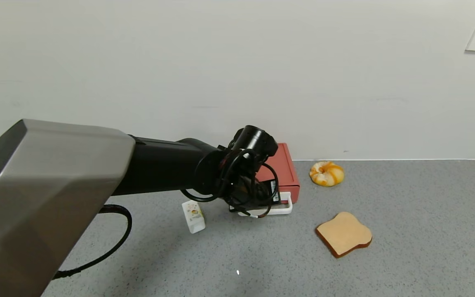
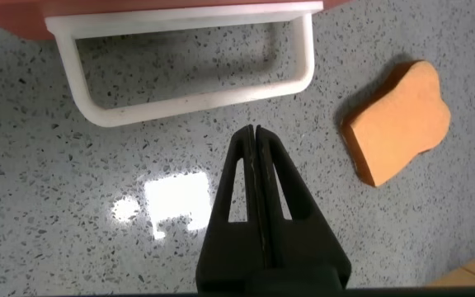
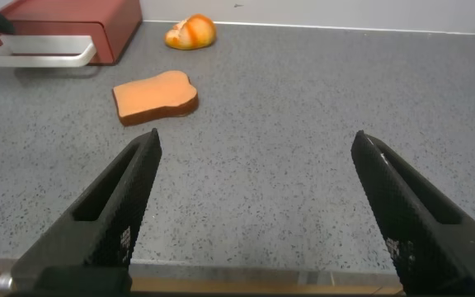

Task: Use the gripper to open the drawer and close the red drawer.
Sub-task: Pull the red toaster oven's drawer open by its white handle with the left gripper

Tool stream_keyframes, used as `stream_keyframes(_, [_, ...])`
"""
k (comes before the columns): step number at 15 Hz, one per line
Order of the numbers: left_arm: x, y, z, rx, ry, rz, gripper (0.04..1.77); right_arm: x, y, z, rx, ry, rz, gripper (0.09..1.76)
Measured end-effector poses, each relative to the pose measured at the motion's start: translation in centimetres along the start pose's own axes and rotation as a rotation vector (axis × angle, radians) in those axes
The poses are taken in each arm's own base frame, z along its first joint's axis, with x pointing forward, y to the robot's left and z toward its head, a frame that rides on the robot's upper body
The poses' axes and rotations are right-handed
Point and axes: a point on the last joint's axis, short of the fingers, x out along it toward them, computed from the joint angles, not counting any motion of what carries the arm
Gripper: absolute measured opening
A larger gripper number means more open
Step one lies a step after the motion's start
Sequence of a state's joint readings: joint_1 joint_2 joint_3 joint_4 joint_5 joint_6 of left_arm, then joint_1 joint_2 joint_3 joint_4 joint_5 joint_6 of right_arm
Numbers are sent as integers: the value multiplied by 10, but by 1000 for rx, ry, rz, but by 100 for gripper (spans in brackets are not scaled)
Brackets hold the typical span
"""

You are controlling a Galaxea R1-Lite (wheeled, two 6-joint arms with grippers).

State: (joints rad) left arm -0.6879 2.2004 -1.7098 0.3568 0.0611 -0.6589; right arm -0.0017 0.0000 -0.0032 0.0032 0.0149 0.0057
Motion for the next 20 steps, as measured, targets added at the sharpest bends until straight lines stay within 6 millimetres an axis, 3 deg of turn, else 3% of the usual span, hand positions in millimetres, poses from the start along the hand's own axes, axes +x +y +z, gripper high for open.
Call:
stream_keyframes(7, [25,5,3,-49,-2,42,11,0,0,0,0,0,0,170])
stream_keyframes(20, [45,8,5,-53,-30,96,11,0,0,0,0,0,1,170])
